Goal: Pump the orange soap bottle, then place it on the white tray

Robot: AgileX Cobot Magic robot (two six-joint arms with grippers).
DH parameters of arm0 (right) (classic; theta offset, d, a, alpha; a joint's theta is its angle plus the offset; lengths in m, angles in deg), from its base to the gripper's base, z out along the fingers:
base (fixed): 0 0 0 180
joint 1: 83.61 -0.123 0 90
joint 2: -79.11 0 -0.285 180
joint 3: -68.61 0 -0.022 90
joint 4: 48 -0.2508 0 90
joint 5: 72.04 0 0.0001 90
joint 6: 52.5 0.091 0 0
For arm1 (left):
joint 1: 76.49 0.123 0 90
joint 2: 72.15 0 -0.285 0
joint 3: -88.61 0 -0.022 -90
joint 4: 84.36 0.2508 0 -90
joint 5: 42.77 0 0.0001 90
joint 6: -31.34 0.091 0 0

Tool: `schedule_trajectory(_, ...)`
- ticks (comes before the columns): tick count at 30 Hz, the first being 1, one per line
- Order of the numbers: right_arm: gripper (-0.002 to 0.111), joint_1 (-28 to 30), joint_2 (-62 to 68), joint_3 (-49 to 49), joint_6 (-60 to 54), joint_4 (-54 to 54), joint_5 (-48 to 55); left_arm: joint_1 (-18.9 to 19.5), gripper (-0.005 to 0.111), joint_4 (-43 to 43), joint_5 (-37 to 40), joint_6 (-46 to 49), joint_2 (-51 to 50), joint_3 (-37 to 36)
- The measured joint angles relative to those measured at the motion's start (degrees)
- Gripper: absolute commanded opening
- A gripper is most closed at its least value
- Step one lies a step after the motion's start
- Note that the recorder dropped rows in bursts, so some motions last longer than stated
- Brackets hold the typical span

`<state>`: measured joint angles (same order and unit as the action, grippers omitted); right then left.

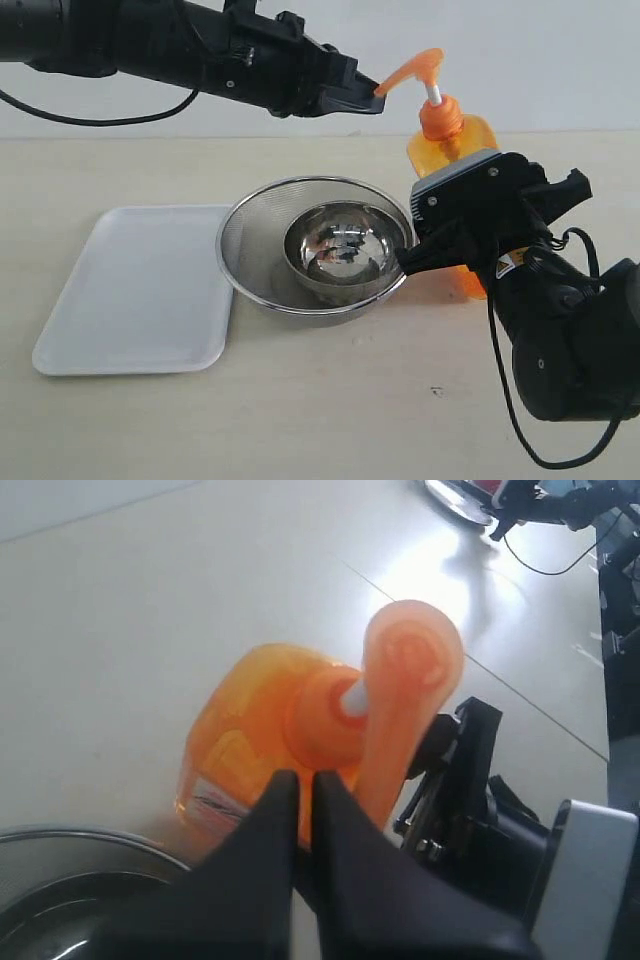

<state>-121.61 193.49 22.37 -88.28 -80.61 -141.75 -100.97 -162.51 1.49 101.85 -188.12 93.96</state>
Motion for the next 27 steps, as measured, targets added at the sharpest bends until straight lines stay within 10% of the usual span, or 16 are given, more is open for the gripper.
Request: schedule_trajectory(27,0.0,0.0,0.0,0.0,0.0,0.0,0.0,-2.28,0.005,7.59,3.42,-6.03,5.76,-1.04)
